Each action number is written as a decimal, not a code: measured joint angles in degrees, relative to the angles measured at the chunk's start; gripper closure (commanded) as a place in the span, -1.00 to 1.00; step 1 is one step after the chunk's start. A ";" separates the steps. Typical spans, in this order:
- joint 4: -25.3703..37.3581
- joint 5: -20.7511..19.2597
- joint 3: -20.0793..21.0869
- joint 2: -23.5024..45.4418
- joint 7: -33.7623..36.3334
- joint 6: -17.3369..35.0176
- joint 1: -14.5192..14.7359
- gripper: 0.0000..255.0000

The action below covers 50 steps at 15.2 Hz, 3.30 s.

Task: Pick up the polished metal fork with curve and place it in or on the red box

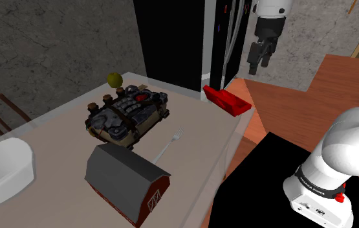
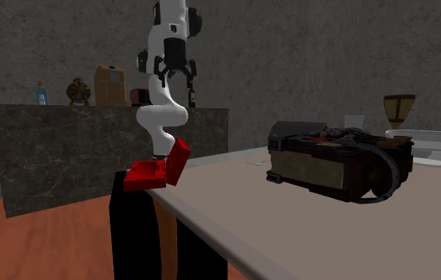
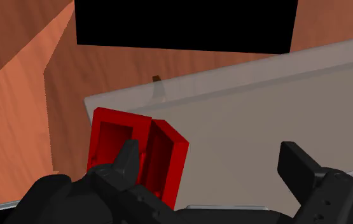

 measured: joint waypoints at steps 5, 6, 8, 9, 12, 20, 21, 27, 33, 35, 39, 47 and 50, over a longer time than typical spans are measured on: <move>-4.48 3.14 4.73 -1.78 9.42 3.44 -0.90 -1.00; -5.53 4.17 6.24 -2.24 12.51 4.31 -1.19 -1.00; -7.17 6.39 9.67 -2.14 18.98 6.63 -1.70 -1.00; -8.16 7.57 11.51 -2.07 22.27 8.00 -1.91 -1.00; -9.81 10.61 16.79 -0.59 31.82 12.14 -2.91 -1.00; -9.13 15.64 32.07 9.01 58.01 24.12 -7.58 -1.00; -8.74 15.70 34.17 10.85 61.43 25.90 -8.56 -1.00; -1.78 9.91 46.96 25.26 84.07 34.13 -17.12 -1.00; 7.27 -10.03 56.14 46.45 113.82 38.67 -23.15 -1.00; 7.79 -13.66 55.36 49.59 117.90 39.72 -22.37 -1.00; 7.23 -17.73 53.97 53.10 121.20 42.07 -21.07 -1.00; 6.68 -19.87 53.04 54.86 122.64 43.54 -20.32 -1.00; 6.78 -19.82 53.16 54.69 122.62 43.14 -20.28 1.00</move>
